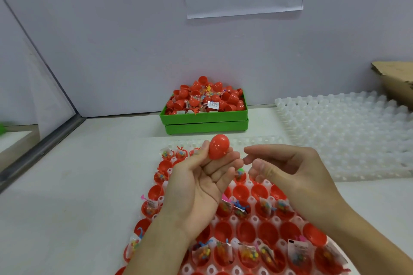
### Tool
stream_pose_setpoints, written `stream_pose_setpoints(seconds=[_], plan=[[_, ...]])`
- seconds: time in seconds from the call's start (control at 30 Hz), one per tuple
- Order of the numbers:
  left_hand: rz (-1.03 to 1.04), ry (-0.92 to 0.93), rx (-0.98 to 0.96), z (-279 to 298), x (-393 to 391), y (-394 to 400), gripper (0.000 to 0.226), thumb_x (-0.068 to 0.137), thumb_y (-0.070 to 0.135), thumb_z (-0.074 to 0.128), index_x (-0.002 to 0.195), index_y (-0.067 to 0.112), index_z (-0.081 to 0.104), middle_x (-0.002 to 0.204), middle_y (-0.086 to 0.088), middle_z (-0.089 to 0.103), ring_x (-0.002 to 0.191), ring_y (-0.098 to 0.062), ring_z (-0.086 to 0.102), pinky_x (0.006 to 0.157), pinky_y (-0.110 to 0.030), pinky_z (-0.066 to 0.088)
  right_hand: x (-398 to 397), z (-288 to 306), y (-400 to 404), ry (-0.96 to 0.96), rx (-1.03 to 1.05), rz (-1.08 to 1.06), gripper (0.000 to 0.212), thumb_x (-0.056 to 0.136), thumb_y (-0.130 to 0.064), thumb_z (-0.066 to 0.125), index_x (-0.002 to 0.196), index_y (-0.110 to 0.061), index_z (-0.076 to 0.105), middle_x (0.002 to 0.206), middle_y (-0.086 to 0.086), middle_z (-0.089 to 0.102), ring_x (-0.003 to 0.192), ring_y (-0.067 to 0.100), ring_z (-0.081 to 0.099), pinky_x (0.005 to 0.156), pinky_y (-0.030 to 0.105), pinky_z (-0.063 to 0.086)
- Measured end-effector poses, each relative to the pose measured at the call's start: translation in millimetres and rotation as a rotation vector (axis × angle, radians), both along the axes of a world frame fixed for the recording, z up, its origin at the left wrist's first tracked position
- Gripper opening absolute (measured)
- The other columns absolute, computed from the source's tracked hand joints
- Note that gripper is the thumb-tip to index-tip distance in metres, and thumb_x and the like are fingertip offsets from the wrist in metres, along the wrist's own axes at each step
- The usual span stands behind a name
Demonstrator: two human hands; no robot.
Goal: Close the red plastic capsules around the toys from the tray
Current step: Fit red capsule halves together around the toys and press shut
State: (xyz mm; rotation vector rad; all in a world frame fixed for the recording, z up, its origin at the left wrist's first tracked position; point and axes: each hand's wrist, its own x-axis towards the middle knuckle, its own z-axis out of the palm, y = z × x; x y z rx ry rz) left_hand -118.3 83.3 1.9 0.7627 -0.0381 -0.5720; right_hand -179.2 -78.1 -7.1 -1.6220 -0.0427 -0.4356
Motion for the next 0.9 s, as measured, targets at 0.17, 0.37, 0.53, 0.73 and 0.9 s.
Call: stream_pose_setpoints(seconds=[0.17,0.37,0.53,0.73,0.9], plan=[[0.014,-0.094,0.09,-5.4,1.0,-1.4,0.032,0.078,0.02,0.066,0.092,-0.007,0.075,0.091,-0.026,0.072,0.074,-0.026,0.073,0.058,-0.024,0.058,0.6,-0.8,0.8,-0.018,0.016,-0.024,0.017,0.082,-0.008,0.07,0.094,-0.018,0.076,0.085,0.002,0.077,0.072,0.012,0.073,0.066,0.018,0.056],[0.079,-0.368,0.3,-12.4,2.7,-5.7,0.046,0.064,0.018,0.077,0.103,-0.006,0.071,0.095,-0.023,0.073,0.077,-0.025,0.073,0.064,-0.022,0.057,2.8,-2.4,3.2,-0.049,0.012,-0.055,0.014,0.08,-0.01,0.073,0.089,-0.022,0.076,0.081,0.003,0.076,0.071,0.014,0.072,0.064,0.019,0.055],[0.053,-0.54,0.363,-16.7,3.7,-4.1,0.033,0.069,0.02,0.075,0.098,0.004,0.077,0.098,-0.019,0.075,0.088,-0.032,0.073,0.077,-0.028,0.06,3.5,-2.3,-1.2,0.0,-0.071,-0.069,0.023,0.081,-0.004,0.074,0.095,-0.023,0.077,0.083,-0.003,0.077,0.075,0.013,0.073,0.066,0.02,0.055],[0.123,-0.746,0.534,-16.7,-1.3,-5.6,0.026,0.075,0.024,0.073,0.099,0.017,0.078,0.093,-0.004,0.078,0.085,-0.024,0.075,0.077,-0.027,0.059,-0.7,-2.6,-1.0,-0.01,-0.202,-0.132,0.023,0.08,-0.002,0.077,0.093,-0.022,0.079,0.083,-0.012,0.077,0.081,0.005,0.074,0.075,0.02,0.058],[0.18,-0.863,0.607,-17.0,-6.4,-9.8,0.024,0.08,0.012,0.074,0.089,0.034,0.078,0.084,0.003,0.078,0.076,-0.017,0.076,0.07,-0.021,0.058,0.2,-3.6,0.3,-0.043,-0.274,-0.213,0.032,0.077,0.007,0.075,0.081,-0.024,0.079,0.073,-0.013,0.076,0.068,0.002,0.072,0.066,0.015,0.056]])
